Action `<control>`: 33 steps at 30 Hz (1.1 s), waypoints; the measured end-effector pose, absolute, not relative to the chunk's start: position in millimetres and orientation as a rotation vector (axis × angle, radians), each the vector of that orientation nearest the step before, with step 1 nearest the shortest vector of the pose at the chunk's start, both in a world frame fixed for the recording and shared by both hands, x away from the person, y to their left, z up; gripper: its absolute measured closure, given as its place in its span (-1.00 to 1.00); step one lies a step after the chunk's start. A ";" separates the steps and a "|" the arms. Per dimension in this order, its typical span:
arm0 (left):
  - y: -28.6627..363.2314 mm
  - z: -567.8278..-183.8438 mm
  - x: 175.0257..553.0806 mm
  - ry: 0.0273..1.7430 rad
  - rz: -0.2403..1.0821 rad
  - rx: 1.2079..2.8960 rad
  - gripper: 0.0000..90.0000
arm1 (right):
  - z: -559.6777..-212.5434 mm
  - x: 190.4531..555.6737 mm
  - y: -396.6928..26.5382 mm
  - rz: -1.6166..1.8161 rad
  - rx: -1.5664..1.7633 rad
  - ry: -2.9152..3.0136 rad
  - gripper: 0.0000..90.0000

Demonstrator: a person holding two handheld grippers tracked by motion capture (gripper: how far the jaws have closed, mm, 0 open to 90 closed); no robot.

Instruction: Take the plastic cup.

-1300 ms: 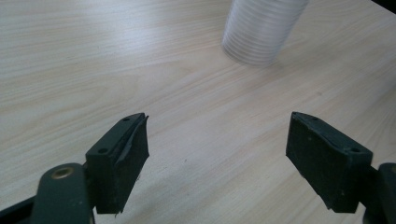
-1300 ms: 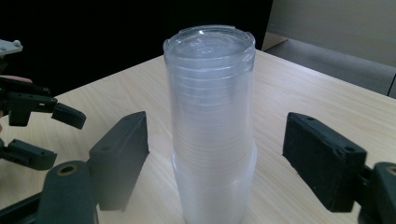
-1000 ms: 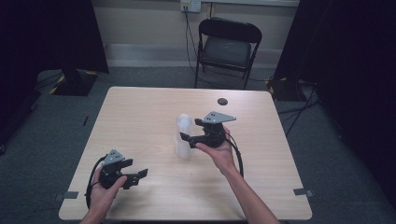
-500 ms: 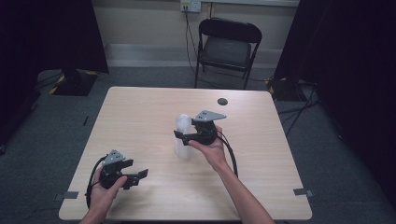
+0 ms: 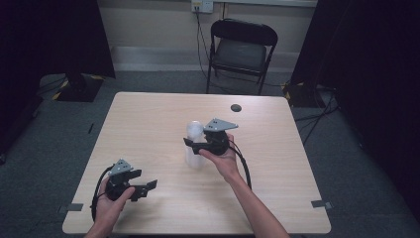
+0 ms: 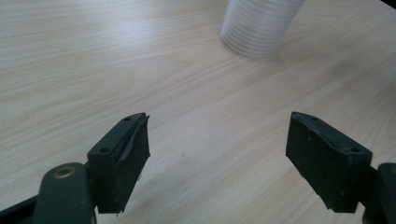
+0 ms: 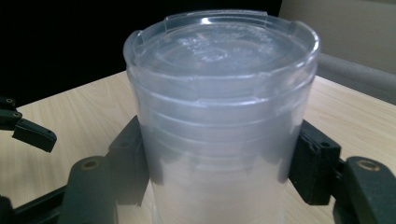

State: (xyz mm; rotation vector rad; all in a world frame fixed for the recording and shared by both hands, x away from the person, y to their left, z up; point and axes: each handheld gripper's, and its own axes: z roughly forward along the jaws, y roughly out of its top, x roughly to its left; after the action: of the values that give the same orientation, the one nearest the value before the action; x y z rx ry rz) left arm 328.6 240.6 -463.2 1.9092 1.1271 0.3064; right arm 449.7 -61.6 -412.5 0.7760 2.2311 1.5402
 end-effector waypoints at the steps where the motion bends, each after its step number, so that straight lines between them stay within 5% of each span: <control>1: 240.5 -463.3 328.7 1.128 0.308 1.906 -0.53 | -412.1 449.6 -61.9 1.543 0.778 2.229 -0.27; 33: 239.0 -464.9 329.7 1.128 0.303 1.922 -0.52 | -392.9 452.8 -63.6 1.592 0.771 2.211 -0.27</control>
State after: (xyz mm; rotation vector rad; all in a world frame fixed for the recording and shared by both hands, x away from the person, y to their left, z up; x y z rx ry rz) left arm 329.7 239.0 -464.9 1.9223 1.1284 0.3030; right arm 452.8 -63.6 -392.9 0.7708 2.2107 1.5924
